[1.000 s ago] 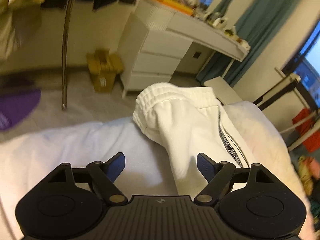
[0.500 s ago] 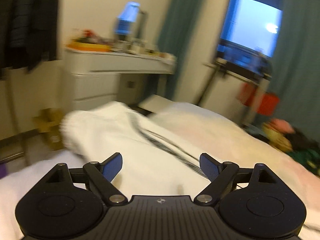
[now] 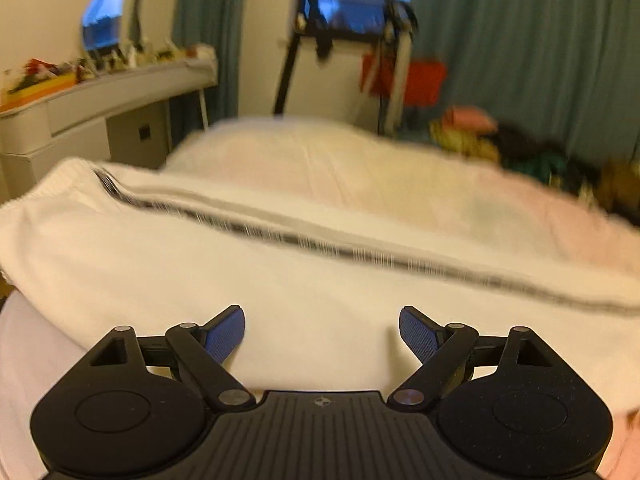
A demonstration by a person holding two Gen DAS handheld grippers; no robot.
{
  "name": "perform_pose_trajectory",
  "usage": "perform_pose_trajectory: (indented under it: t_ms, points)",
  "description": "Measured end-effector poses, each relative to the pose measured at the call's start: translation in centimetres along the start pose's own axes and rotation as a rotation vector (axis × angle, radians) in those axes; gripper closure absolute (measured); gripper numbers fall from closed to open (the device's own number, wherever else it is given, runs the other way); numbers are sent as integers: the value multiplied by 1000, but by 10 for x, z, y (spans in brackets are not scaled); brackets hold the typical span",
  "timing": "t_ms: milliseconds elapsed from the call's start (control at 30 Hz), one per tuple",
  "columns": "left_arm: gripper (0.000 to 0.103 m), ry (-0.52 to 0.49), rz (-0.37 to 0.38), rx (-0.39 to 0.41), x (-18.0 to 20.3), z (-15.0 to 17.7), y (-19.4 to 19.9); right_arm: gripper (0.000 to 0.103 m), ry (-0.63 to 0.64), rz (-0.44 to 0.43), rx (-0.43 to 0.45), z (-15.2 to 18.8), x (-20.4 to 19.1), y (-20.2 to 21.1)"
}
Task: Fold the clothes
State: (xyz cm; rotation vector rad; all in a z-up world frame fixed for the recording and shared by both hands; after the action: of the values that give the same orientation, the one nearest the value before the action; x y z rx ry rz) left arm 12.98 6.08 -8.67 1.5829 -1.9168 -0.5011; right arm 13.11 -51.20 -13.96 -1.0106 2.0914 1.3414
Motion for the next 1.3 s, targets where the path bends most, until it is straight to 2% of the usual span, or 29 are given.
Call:
perform_pose_trajectory:
  t_ms: [67, 167, 333, 367, 533, 633, 733, 800, 867, 933, 1000, 1067, 1100, 1233, 1300]
  points:
    - [17, -10, 5, -46, 2, 4, -11, 88, 154, -7, 80, 3, -31, 17]
    - [17, 56, 32, -17, -10, 4, -6, 88, 396, -44, 240, 20, -82, 52]
    - [17, 174, 38, 75, -35, -8, 9, 89, 863, -101, 491, 105, -150, 102]
    - [17, 193, 37, 91, -39, -10, 11, 89, 938, -109, 517, 126, -160, 107]
    - [17, 220, 6, 154, -50, -21, 20, 88, 1262, -151, 493, 249, -175, 112]
    - [17, 218, 3, 167, -49, -21, 27, 88, 1532, -182, 406, 314, -161, 99]
    - [17, 213, 5, 178, -48, -20, 32, 88, 1739, -145, 378, 357, -134, 94]
    - [17, 207, 8, 187, -46, -20, 34, 88, 1744, -143, 398, 355, -124, 102]
    - [17, 202, 11, 195, -46, -19, 35, 88, 1682, -155, 382, 343, -129, 103]
    - [17, 201, 15, 199, -44, -17, 36, 88, 1641, -183, 411, 336, -125, 118]
    - [17, 208, 22, 199, -46, -17, 35, 88, 1635, -225, 410, 343, -121, 135]
    - [17, 209, 21, 198, -46, -17, 33, 88, 1657, -226, 369, 353, -97, 152]
    - [17, 208, 20, 197, -46, -17, 33, 87, 1659, -221, 346, 354, -95, 147]
    - [17, 224, 37, 193, -47, -17, 33, 84, 1599, -233, 245, 355, -129, 120]
    - [17, 232, 51, 190, -48, -16, 34, 70, 1534, -243, 146, 348, -142, 120]
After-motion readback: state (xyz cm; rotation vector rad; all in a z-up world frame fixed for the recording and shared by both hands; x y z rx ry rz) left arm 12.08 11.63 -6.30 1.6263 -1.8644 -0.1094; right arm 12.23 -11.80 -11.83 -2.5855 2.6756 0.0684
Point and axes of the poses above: each gripper's, at about its wrist camera, not at the fingertips, and y roughly against the way its jaws point, x to its right, z to its underside, the point moved 2 cm from there along -y, roughly the way its jaws point, and after that the axes turned 14 degrees about z, right-handed, at the moved point
